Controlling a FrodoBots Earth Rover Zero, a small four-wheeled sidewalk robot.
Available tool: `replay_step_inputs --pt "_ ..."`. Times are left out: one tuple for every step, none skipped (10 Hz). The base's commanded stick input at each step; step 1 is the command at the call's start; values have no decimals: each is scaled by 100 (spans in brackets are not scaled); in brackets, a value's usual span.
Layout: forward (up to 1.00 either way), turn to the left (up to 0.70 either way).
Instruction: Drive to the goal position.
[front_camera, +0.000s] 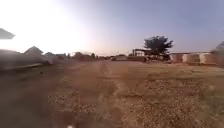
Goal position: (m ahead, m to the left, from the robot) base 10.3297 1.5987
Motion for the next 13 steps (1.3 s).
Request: replay_step_inputs --pt "69 0" --pt "69 2" --pt "69 7" --pt "69 24" --pt "69 0" --pt "69 0" --pt "69 0" --pt "69 0" --pt "69 0" --pt "69 0" --pt "69 0" --pt "69 0" --pt "69 0"
